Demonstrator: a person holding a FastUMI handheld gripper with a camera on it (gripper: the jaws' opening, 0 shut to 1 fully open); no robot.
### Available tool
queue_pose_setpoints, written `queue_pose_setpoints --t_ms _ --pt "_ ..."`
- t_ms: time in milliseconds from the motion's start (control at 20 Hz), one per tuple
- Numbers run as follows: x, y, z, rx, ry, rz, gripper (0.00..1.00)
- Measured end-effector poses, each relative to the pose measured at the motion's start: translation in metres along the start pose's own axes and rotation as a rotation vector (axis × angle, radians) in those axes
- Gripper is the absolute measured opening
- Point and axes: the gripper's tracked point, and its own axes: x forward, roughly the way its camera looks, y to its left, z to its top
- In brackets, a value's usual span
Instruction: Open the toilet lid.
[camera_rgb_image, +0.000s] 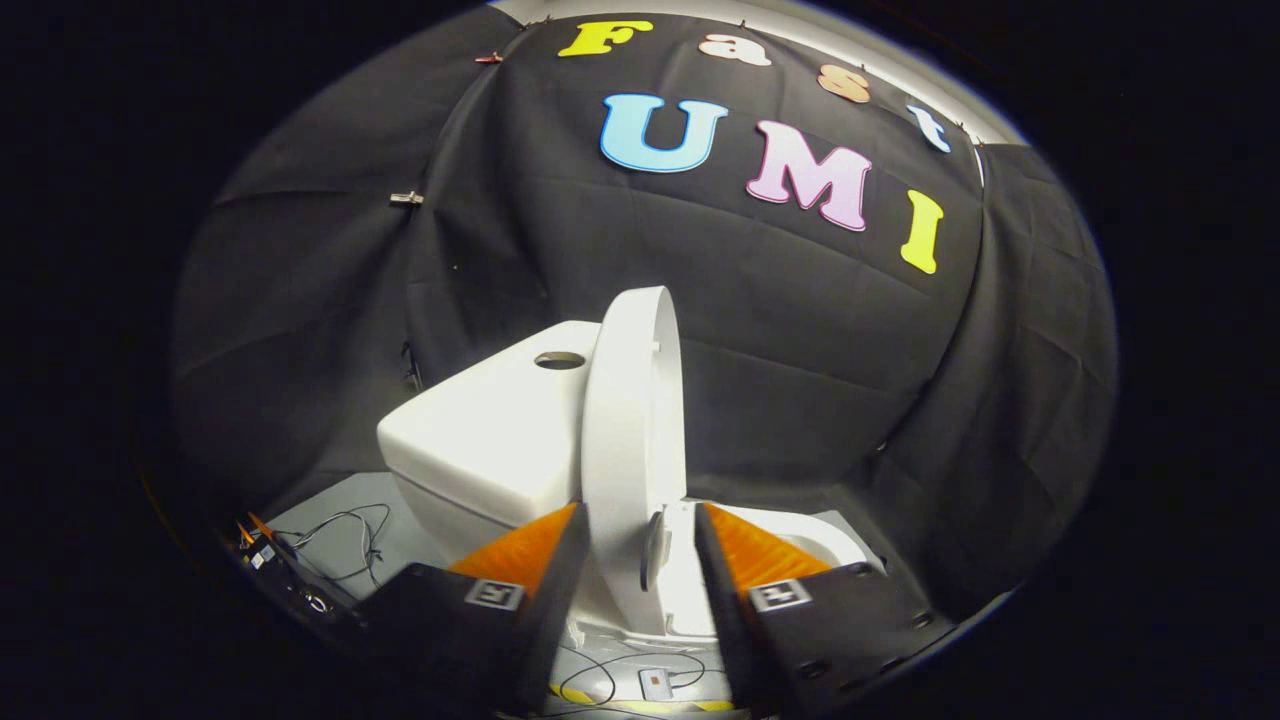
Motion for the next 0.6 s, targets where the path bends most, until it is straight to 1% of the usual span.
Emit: queue_pose_setpoints --t_ms 100,150,600 --pt "0.000 -0.005 -0.004 0.006 0.018 -0.003 1.00" --pt "-0.001 -0.008 -0.005 0.014 0.016 -0.007 0.99" --pt "-0.022 -0.026 0.018 0.048 -0.030 0.012 0.98"
